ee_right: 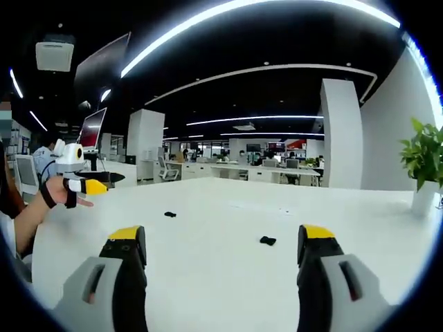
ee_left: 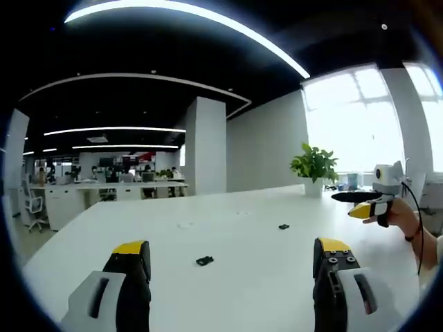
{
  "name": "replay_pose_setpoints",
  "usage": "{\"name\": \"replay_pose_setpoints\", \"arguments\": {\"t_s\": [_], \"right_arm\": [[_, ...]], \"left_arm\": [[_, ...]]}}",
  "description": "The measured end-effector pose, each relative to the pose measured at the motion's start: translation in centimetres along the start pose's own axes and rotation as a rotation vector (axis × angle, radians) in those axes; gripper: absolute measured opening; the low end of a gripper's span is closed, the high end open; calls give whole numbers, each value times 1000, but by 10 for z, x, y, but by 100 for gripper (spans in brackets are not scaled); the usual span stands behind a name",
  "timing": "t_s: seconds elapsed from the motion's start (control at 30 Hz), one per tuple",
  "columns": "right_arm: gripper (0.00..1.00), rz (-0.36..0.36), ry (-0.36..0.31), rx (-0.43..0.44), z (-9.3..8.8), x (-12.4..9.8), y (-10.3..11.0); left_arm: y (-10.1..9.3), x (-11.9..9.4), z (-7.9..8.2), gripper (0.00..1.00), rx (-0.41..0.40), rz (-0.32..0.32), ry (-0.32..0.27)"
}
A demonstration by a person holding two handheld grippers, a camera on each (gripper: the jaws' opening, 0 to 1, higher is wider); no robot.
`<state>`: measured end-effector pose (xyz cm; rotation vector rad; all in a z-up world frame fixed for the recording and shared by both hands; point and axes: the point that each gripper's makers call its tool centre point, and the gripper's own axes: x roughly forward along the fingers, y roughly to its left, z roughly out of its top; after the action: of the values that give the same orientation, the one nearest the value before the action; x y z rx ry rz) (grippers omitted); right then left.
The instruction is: Snap the two parts of the plastic buckle together until the buckle closes and remains connected.
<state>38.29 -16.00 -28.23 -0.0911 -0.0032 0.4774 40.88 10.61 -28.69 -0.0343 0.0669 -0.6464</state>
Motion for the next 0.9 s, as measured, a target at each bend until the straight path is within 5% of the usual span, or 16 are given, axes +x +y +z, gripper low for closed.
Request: {"name": "replay_pose_setpoints", "arguments": {"t_s": [0.9], "right_arm": [[91, -6, -1, -6, -1, 0, -1]], "left_arm": [[-3, 2, -1, 100, 5, -8, 1]]}}
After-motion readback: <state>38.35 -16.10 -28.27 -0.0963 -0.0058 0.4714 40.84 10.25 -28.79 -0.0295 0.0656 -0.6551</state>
